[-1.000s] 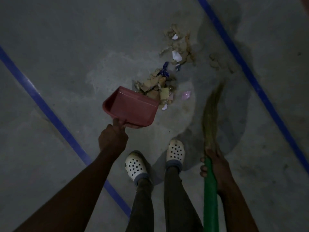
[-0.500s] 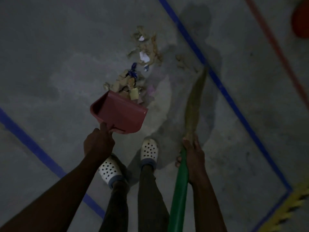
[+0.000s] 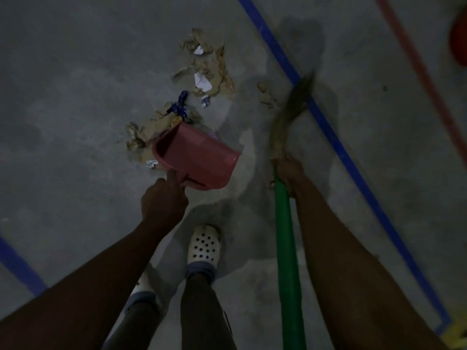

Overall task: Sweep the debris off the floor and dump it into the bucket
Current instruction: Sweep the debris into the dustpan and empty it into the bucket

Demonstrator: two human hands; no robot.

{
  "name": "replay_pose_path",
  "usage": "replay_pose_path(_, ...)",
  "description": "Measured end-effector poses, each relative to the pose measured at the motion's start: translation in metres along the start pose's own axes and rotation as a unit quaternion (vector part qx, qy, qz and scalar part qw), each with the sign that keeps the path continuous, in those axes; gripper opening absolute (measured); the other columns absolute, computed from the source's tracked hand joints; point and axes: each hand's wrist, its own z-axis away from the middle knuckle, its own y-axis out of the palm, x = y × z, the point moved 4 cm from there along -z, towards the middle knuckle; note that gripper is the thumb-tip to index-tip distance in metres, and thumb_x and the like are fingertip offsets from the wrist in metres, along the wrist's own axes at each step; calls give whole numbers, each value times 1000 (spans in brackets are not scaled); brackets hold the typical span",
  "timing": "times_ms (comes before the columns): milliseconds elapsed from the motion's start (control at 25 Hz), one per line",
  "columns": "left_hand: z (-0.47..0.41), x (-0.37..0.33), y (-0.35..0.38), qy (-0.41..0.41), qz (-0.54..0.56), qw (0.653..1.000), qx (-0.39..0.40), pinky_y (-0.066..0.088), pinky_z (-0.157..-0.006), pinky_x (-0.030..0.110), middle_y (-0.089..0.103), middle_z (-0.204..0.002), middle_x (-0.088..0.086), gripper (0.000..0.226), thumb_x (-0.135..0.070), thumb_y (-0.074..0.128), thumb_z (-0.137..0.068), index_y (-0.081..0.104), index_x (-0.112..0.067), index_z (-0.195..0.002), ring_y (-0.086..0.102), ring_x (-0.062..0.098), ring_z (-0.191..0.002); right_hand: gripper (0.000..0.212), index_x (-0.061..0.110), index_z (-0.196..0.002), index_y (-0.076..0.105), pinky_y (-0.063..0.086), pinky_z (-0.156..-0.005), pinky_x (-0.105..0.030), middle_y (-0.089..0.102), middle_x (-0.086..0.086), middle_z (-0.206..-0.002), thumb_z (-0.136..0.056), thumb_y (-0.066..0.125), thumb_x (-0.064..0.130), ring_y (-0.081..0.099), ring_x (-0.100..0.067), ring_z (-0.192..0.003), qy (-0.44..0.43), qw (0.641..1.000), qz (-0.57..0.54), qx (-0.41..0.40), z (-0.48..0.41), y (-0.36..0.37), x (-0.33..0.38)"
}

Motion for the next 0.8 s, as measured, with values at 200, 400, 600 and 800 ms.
replay_pose_path(200, 29, -10, -45, -25, -8, 1000, 16, 34, -62, 36, 65, -99, 20, 41, -32, 52, -98, 46, -10, -132, 64, 39, -84, 55, 42, -151, 41, 53, -102, -42, 64, 1, -133, -99, 58, 40, 65, -22, -113, -108, 990, 58, 66, 135, 0, -30)
replay_pose_path(400, 21, 6, -82, -55, -41, 998, 3, 37, -62, 36, 65, -99, 19, 39, -30, 54, -98, 47, -9, -130, 64, 38, -83, 64, 59, -148, 27, 57, -93, -54, 68, -8, -124, -96, 61, 45, 68, -32, -106, -128, 989, 67, -25, 135, -58, 16)
replay_pose_path(600, -20, 24, -56, -74, -23, 996, -41, 34, -58, 32, 65, -91, 16, 32, -31, 52, -100, 49, -8, -122, 47, 23, -64, 71, 33, -159, 28, 62, -77, -52, 58, -14, -130, -96, 59, 20, 66, -31, -87, -117, 984, 135, 2, 1, -2, 89)
replay_pose_path(800, -5, 46, -51, -107, -1, 994, -24, 36, -61, 35, 64, -94, 18, 37, -32, 50, -100, 47, -9, -128, 60, 33, -75, 74, 30, -162, 17, 53, -99, -45, 54, -14, -140, -98, 53, 17, 60, -36, -118, -159, 939, 300, 48, 42, 66, 61)
